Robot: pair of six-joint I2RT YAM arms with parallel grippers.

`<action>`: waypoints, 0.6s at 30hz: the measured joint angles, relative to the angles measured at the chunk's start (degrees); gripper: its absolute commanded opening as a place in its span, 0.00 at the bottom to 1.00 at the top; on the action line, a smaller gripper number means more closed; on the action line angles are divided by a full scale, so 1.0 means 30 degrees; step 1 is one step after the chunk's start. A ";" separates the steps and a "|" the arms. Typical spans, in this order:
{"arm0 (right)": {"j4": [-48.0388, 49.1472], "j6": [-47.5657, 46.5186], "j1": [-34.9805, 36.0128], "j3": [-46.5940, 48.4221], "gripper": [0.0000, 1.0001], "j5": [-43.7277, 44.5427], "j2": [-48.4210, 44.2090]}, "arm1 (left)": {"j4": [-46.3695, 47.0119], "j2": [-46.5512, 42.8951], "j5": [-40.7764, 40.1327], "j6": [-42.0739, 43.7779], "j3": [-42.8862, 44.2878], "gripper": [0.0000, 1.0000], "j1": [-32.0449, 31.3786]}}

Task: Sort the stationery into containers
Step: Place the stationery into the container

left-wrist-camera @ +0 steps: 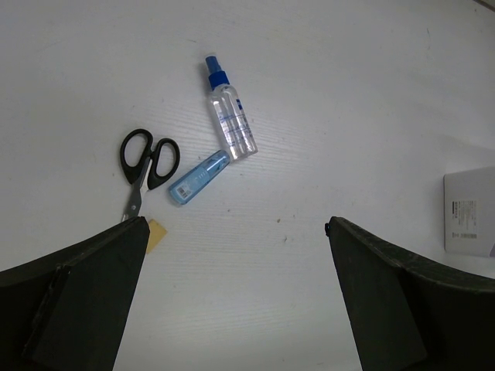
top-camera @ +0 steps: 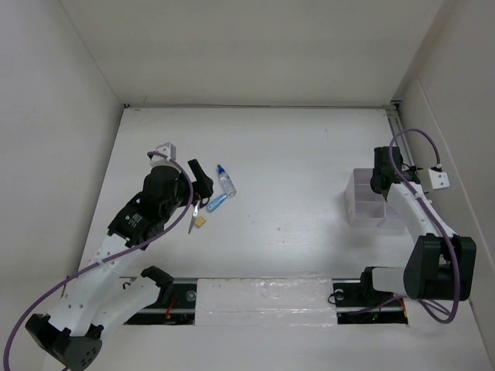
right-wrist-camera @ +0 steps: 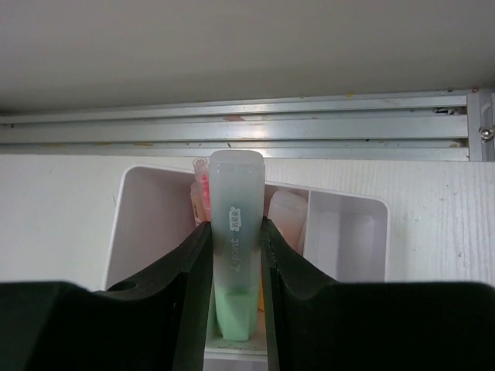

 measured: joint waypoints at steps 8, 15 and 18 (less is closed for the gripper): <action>-0.0707 0.0648 0.0743 0.0233 0.59 0.0517 -0.0583 | 0.0000 0.0000 0.0000 0.0000 0.0000 1.00 0.0000; -0.0925 0.0714 0.1115 0.0321 0.73 0.0634 -0.0714 | 0.0000 0.0000 -0.0015 0.0000 0.0000 1.00 0.0000; -0.0750 0.0029 0.2535 0.0364 0.80 0.0583 -0.1180 | 0.0000 0.0000 -0.0051 0.0000 0.0000 1.00 0.0000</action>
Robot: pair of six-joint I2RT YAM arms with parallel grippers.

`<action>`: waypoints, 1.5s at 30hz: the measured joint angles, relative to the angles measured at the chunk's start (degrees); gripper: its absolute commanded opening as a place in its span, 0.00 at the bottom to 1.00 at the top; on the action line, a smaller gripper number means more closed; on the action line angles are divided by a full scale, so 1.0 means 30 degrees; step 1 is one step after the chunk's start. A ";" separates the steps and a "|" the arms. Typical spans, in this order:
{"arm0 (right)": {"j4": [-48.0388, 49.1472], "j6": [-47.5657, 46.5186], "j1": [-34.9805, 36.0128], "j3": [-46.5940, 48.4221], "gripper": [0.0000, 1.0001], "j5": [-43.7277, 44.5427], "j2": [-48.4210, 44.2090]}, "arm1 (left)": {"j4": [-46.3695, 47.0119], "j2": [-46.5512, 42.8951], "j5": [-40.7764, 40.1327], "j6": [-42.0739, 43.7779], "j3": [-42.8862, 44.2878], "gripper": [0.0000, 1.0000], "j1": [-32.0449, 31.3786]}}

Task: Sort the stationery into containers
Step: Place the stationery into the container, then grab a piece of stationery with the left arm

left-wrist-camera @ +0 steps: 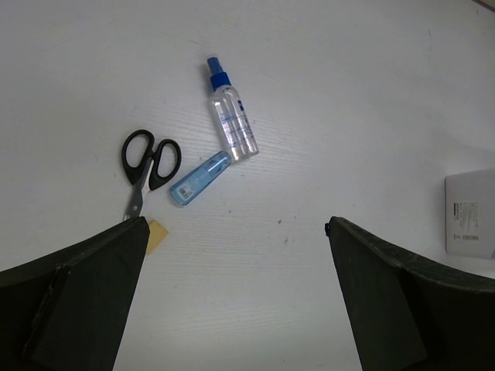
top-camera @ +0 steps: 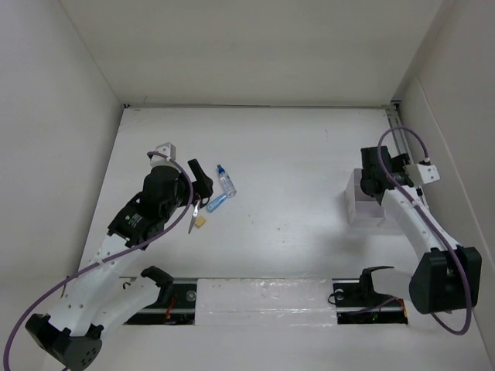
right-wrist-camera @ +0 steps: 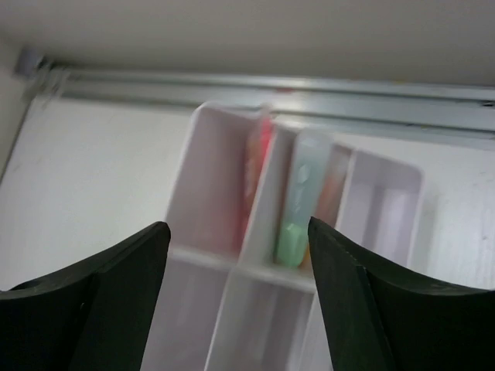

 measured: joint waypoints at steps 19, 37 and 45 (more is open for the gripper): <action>0.5829 -0.8036 1.3522 0.4670 1.00 -0.5712 0.2353 | -0.1166 0.1115 -0.4080 -0.1566 0.0007 1.00 0.0022; 0.7067 -0.9347 1.4746 0.3024 1.00 -0.8721 -0.4058 | 0.0743 0.7373 0.0889 0.2805 0.3104 1.00 0.0066; 0.6703 -0.9996 1.4819 0.0940 1.00 -1.0440 -0.5654 | 0.1515 1.1562 0.1851 0.4539 0.3475 1.00 0.0066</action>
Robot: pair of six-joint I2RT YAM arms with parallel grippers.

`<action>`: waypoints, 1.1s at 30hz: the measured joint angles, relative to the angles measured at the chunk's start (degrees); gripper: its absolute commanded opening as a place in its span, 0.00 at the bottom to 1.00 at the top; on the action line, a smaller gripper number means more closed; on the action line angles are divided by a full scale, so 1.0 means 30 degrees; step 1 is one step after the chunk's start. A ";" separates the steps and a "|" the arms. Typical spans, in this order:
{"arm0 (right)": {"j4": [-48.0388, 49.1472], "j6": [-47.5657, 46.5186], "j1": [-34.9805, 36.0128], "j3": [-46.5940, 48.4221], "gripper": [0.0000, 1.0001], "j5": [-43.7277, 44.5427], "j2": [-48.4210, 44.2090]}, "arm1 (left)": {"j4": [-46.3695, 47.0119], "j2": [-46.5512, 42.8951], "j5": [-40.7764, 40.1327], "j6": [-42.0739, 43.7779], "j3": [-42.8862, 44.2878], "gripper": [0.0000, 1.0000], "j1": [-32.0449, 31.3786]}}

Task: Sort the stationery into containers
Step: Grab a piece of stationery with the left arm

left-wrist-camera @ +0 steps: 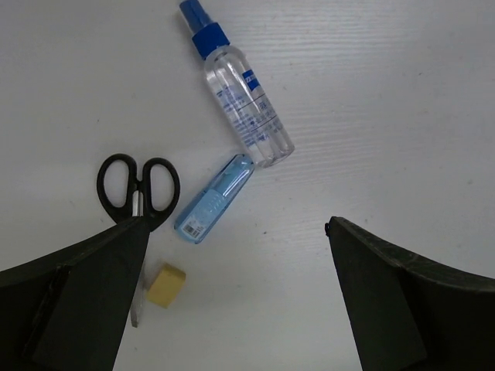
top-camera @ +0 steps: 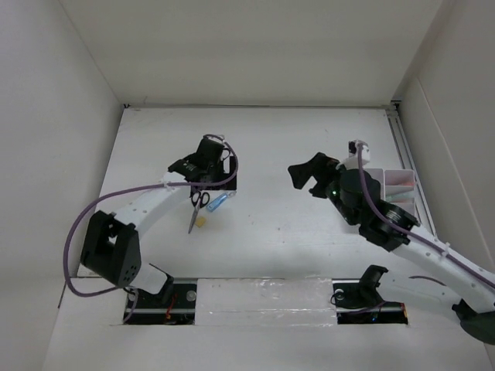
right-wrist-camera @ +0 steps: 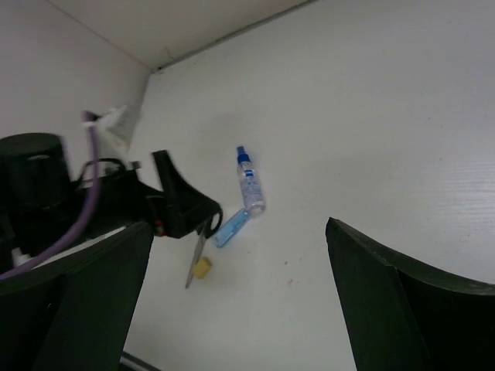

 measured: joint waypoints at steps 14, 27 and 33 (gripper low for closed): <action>0.0415 -0.1166 0.0189 -0.1413 1.00 -0.3096 -0.3891 | 0.0117 0.4634 -0.0087 0.1603 -0.0189 0.94 0.0692; 0.0321 -0.1428 0.0619 -0.1647 1.00 -0.3956 -0.4437 | 0.0270 0.6324 -0.0401 0.2229 -0.0029 0.92 0.0393; 0.0452 -0.1559 0.0619 -0.1931 1.00 -0.4160 -0.4364 | 0.0277 0.6324 -0.0882 0.2084 -0.0036 0.93 0.0073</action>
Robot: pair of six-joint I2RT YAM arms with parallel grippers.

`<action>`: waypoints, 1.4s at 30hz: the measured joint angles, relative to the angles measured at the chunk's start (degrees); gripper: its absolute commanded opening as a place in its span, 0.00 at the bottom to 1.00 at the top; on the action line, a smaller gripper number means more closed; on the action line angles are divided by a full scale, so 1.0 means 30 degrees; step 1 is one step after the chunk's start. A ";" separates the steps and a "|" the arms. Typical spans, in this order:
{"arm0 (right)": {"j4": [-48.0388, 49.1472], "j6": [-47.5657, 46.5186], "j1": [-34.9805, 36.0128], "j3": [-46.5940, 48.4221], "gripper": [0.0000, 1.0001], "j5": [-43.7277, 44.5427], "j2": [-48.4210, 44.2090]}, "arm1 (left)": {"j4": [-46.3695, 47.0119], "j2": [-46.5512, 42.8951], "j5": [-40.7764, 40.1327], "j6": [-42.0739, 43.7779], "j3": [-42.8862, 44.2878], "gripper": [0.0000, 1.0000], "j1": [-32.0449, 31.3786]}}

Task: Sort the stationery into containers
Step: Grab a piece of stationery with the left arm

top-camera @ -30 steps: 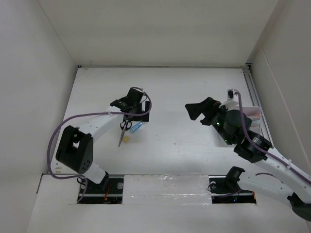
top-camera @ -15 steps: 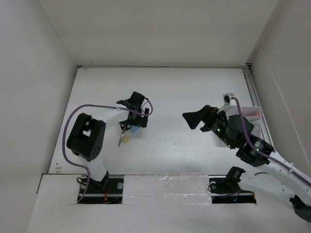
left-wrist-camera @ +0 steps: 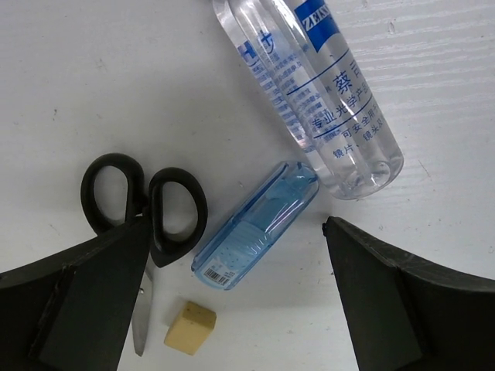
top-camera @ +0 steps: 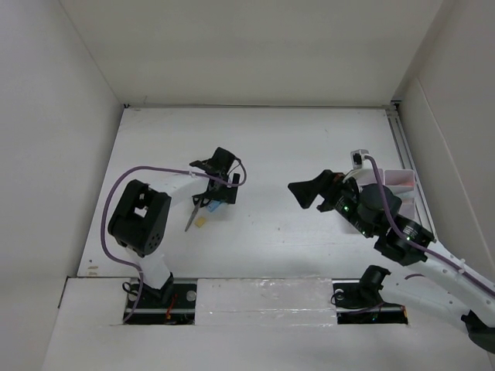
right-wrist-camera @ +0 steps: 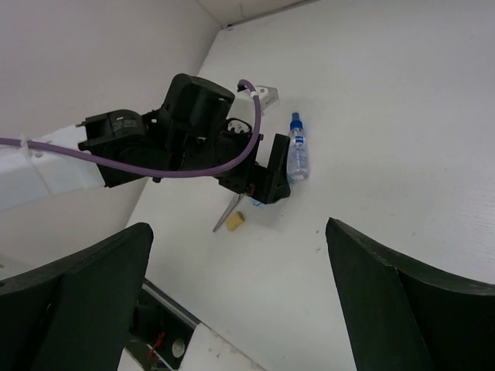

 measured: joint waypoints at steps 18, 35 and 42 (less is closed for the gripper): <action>0.0153 -0.0117 0.0000 -0.0007 1.00 0.0342 0.0903 | 0.0131 -0.3643 0.0852 -0.0233 -0.0211 0.93 -0.0073; 0.1144 0.1399 -0.0277 -0.1297 1.00 0.3563 0.0393 | 0.0576 -0.4014 0.3366 0.0321 -0.0335 1.00 -0.0073; 0.1151 0.1450 -0.0933 -0.1297 1.00 0.3570 0.1559 | 0.0641 -0.3155 0.3708 0.0313 -0.0342 1.00 -0.0073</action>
